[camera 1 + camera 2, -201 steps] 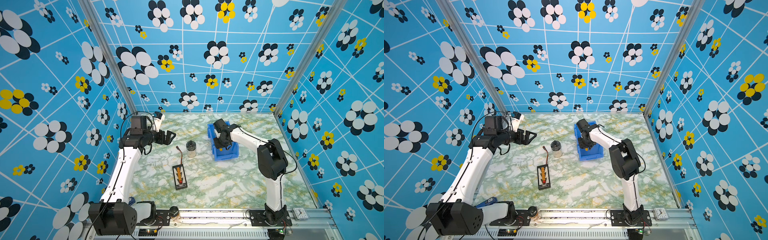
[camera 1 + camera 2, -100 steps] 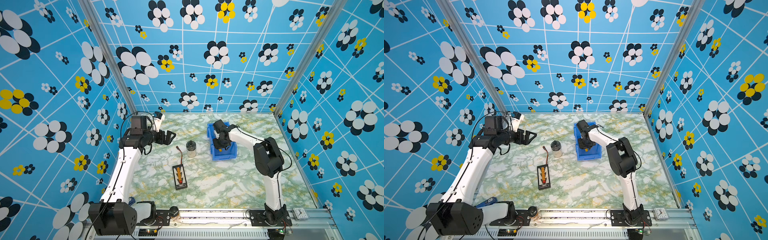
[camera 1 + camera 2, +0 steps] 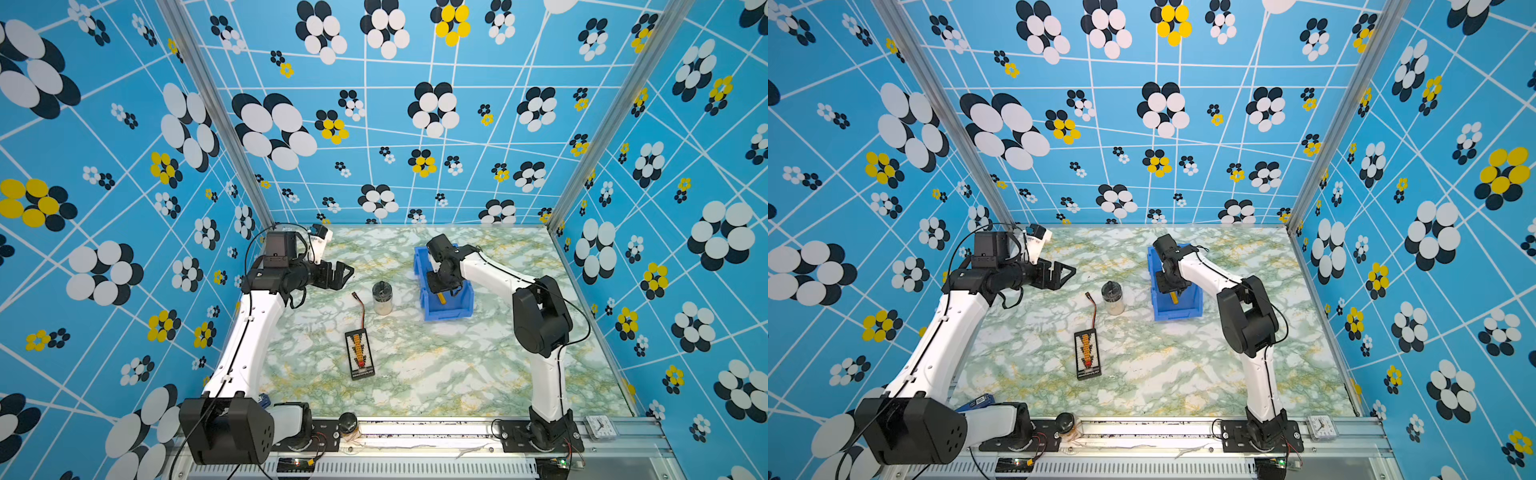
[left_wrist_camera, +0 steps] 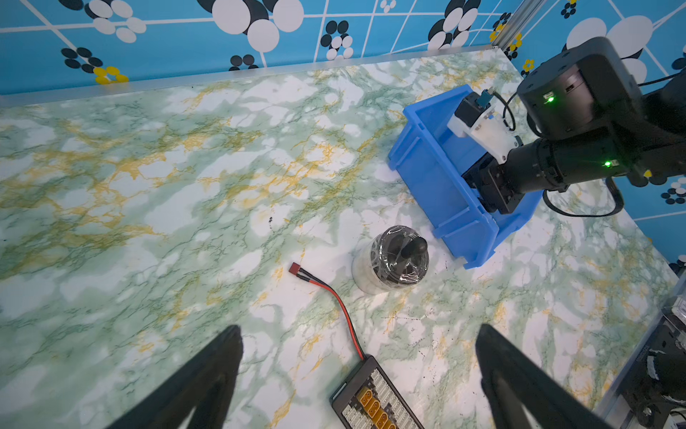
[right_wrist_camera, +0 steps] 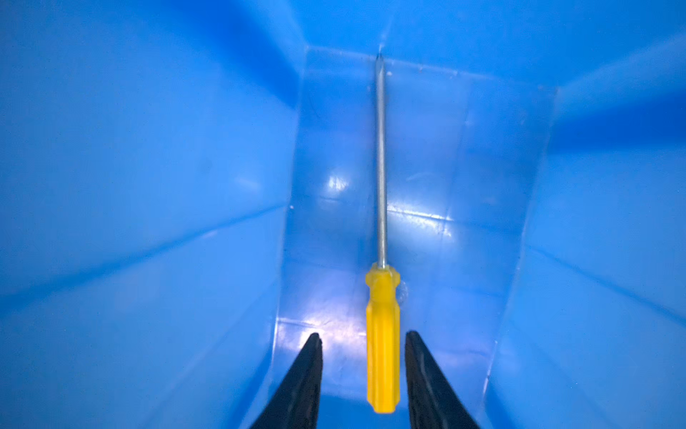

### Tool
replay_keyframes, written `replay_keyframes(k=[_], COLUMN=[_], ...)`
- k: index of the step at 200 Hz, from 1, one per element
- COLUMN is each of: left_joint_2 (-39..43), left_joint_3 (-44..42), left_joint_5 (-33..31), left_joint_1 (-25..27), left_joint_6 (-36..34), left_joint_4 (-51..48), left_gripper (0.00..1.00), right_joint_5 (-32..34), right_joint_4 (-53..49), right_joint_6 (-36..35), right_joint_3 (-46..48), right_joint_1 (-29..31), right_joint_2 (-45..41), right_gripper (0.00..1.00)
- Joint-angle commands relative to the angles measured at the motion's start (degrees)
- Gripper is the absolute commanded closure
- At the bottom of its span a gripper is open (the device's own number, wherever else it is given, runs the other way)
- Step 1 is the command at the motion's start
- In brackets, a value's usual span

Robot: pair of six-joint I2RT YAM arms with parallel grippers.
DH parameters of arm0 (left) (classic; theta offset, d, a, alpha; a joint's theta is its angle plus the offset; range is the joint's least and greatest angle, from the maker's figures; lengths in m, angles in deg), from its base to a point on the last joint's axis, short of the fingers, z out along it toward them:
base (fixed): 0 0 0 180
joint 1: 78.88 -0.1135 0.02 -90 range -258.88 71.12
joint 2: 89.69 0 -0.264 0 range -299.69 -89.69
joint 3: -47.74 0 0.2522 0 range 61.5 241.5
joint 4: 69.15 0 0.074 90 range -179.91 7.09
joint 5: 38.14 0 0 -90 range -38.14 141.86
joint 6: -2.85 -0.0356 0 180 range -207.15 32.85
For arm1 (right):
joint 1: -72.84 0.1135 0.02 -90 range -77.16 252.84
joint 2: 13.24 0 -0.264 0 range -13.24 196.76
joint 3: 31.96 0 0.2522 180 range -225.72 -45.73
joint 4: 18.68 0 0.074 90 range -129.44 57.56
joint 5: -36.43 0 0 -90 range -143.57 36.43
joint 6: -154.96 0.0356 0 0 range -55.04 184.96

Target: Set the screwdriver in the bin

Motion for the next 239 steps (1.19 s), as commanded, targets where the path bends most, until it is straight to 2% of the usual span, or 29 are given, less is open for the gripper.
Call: replay_keyframes(k=[1,75,110,137,150,164,171,175,190,195,239], left_joint_2=[0.1,0.5,1.0,0.9,0.4,-0.2,-0.3,-0.2,-0.1,0.0,-0.4], left_joint_3=[1.1,1.5,1.0,-0.6,-1.7,-3.6,-5.3,-6.4,-11.6,-13.4,-30.0], left_joint_5=[0.8,-1.5,-4.1,-6.3,-6.7,-6.8,-7.2,-7.6,-11.1,-12.3,-16.7], left_joint_1=[0.4,0.4,0.2,-1.3,-2.6,-4.4,-5.4,-5.9,-7.5,-7.9,-11.4], left_joint_6=[0.5,1.3,2.2,4.7,7.2,10.4,12.0,12.6,14.6,14.9,15.2], left_joint_4=[-0.3,0.6,1.1,3.0,4.4,7.0,9.0,10.3,16.9,19.4,40.7], left_gripper=[0.01,0.01,0.01,0.01,0.01,0.01,0.01,0.01,0.01,0.01,0.01], right_joint_5=[1.7,4.3,7.2,11.3,12.0,11.8,13.0,13.6,15.2,16.9,23.6], right_joint_4=[-3.1,-7.3,-4.1,5.4,10.5,16.6,19.7,21.7,29.1,31.0,41.1], right_joint_6=[-1.3,-3.5,-3.5,-2.4,-1.3,-0.3,0.5,0.8,-0.3,-0.1,1.6], right_joint_3=[-2.3,-6.4,-4.7,4.3,11.7,18.8,22.7,25.0,33.3,35.6,49.0], right_joint_1=[-0.3,-0.4,-0.7,-3.1,-6.1,-10.0,-11.9,-12.9,-16.4,-17.2,-26.2], right_joint_2=[-4.3,-12.4,-19.9,-29.8,-34.6,-39.5,-41.8,-42.9,-46.3,-47.3,-48.7], right_gripper=[0.57,0.47,0.41,0.28,0.22,0.20,0.10,0.07,0.04,0.01,0.01])
